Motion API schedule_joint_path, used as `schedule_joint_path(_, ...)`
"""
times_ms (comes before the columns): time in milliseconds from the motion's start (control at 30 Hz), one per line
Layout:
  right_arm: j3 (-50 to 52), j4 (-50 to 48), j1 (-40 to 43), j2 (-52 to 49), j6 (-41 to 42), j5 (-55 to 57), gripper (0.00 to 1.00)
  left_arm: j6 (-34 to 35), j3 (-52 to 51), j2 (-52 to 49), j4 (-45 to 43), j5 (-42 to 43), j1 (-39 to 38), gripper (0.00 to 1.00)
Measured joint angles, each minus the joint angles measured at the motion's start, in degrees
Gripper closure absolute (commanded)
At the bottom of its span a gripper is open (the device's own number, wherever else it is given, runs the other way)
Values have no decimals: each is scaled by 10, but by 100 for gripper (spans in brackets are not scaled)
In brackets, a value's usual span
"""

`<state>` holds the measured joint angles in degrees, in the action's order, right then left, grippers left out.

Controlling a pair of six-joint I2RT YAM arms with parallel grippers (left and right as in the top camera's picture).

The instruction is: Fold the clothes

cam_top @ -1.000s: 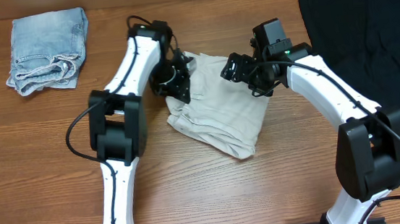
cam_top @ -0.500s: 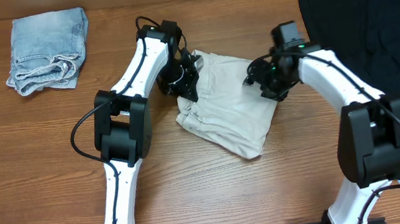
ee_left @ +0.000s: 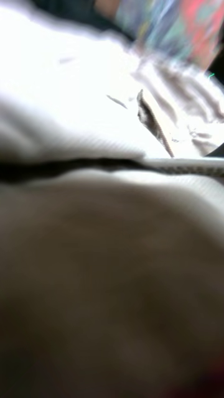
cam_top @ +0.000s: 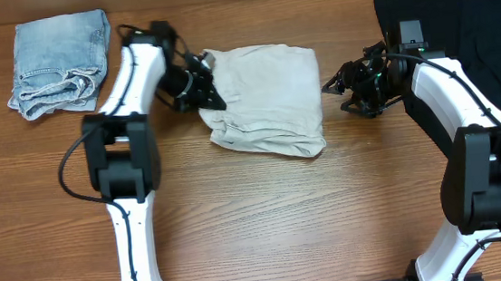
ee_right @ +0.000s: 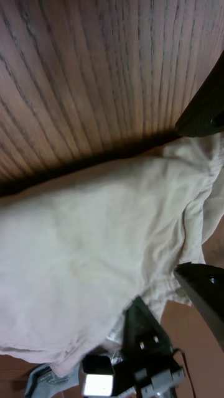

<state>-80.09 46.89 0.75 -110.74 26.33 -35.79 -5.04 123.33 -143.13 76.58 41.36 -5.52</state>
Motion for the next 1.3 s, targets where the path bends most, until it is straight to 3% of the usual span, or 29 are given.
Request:
schedule_joint_path(300, 0, -9, -1, 0, -5, 0, 31, -106, 152, -4, 130, 67, 35, 96)
schedule_joint_path(500, 0, -8, -2, 0, -6, 0, 31, -115, 229, -4, 139, 69, 35, 96)
schedule_joint_path(633, 0, -8, -2, 0, -7, 1, 31, -99, 229, -4, 141, 20, 34, 95)
schedule_joint_path(667, 0, -8, -2, 0, -7, 1, 31, -92, 229, -4, 141, 3, 33, 92)
schedule_joint_path(733, 0, -7, -4, 0, -7, 2, 30, -65, 220, -4, 140, -61, 29, 71)
schedule_joint_path(800, 0, -4, -6, 0, -8, 6, 30, -40, 205, -4, 139, -116, 26, 28)
schedule_joint_path(867, 0, -2, -9, 0, -9, 14, 30, -20, 184, -4, 141, -164, 25, 4)
schedule_joint_path(900, 0, -1, -10, 0, -9, 17, 27, -11, 169, -4, 141, -182, 25, 0)
schedule_joint_path(1167, 0, 2, -16, 0, -9, 33, 25, 14, 85, -4, 132, -240, 25, 0)
schedule_joint_path(1300, 0, 2, -16, 0, -9, 37, 25, 50, 70, -4, 136, -285, 25, 4)
